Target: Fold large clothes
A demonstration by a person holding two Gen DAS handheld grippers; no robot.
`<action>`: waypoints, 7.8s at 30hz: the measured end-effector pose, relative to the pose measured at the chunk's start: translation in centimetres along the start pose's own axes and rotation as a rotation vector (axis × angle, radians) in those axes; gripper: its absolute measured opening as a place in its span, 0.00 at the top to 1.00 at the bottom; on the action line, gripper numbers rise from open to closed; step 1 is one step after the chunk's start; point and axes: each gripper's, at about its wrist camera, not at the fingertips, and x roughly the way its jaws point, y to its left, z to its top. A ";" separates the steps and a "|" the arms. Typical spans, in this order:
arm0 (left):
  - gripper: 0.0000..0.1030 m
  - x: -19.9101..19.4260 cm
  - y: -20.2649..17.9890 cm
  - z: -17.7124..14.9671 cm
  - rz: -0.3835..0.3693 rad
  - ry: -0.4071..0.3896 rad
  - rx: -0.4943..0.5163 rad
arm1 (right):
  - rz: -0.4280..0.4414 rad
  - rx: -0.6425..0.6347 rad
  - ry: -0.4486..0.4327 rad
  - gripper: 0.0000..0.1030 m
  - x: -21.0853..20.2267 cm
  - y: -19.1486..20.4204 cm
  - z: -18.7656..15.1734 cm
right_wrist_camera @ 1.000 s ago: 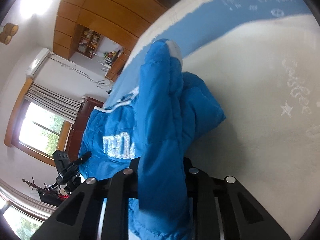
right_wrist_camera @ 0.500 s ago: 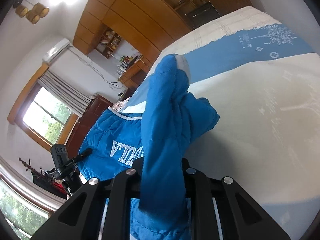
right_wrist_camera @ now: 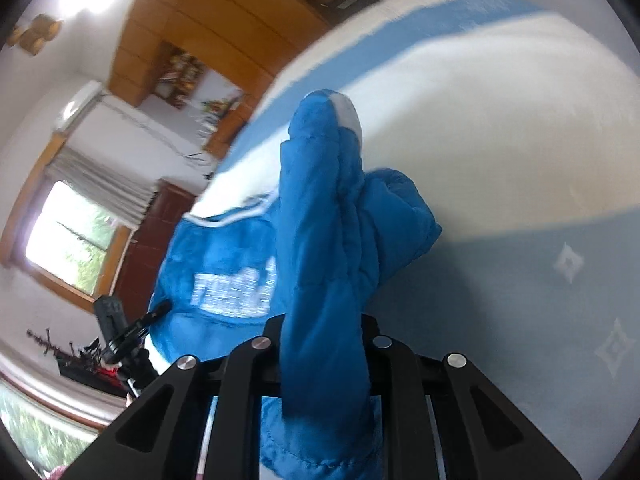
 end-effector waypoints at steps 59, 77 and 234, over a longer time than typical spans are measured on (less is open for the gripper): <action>0.47 -3.3 -10.6 -9.3 0.428 -0.110 0.219 | -0.461 -0.364 -0.051 0.88 -2.1 7.0 -11.3; 0.47 -3.2 -10.0 -9.6 0.418 -0.101 0.212 | -0.478 -0.334 -0.033 0.88 -0.4 6.0 -11.7; 0.57 7.1 -16.3 1.0 0.086 0.022 0.190 | -0.117 -0.176 0.198 0.81 5.0 10.3 1.3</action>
